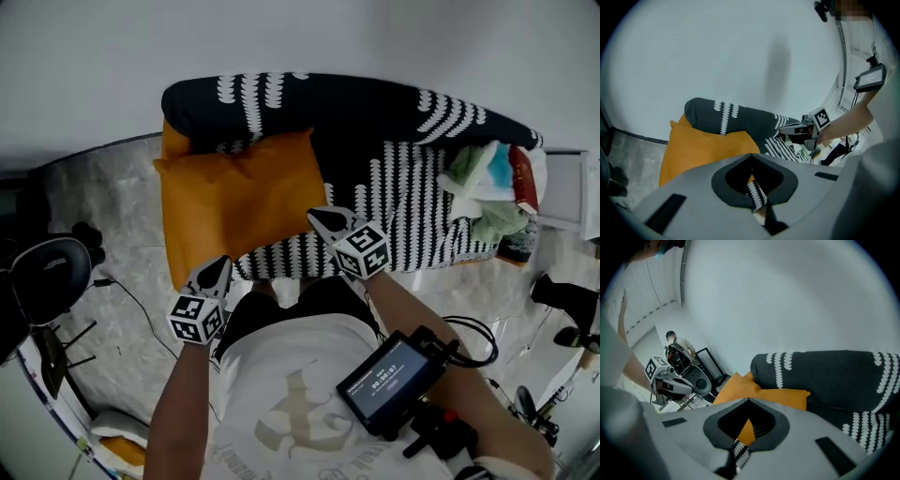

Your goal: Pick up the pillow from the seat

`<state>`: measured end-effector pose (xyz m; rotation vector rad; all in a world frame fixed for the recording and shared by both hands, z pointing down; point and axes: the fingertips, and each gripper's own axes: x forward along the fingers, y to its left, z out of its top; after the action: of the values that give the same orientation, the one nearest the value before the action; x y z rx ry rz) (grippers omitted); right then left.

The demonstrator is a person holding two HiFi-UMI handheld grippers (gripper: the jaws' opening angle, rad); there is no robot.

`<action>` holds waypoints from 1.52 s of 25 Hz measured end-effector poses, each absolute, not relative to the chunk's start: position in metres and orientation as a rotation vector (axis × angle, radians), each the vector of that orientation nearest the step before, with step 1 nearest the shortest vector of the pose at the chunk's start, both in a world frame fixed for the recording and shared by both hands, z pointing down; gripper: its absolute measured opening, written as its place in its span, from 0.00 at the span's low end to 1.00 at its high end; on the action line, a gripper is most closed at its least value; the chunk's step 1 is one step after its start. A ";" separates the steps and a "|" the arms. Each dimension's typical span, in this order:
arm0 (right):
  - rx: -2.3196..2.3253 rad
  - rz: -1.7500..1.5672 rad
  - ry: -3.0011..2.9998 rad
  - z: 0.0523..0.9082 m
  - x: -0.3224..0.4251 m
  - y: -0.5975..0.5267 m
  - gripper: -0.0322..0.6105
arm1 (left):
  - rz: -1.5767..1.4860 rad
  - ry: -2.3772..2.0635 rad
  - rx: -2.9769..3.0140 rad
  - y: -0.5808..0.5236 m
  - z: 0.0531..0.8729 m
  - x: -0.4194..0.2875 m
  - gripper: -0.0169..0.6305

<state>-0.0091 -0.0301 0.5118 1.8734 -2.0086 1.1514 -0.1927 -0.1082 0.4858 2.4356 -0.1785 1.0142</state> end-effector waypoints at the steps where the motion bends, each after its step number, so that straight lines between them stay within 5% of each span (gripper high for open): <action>1: 1.870 1.165 -2.000 0.517 -0.008 -0.027 0.07 | 1.023 -0.175 2.425 -0.103 0.491 -0.193 0.04; 26: 1.847 1.364 -1.834 0.653 0.024 -0.026 0.07 | 0.931 -0.508 2.120 -0.161 0.594 -0.256 0.06; 38: 1.886 1.369 -1.832 0.665 0.042 -0.028 0.07 | 0.785 -0.688 2.189 -0.255 0.599 -0.241 0.16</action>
<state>0.0424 -0.0281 0.6651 1.8861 -1.8315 1.3694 -0.2413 -0.2549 0.5986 2.1885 -0.6884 0.7853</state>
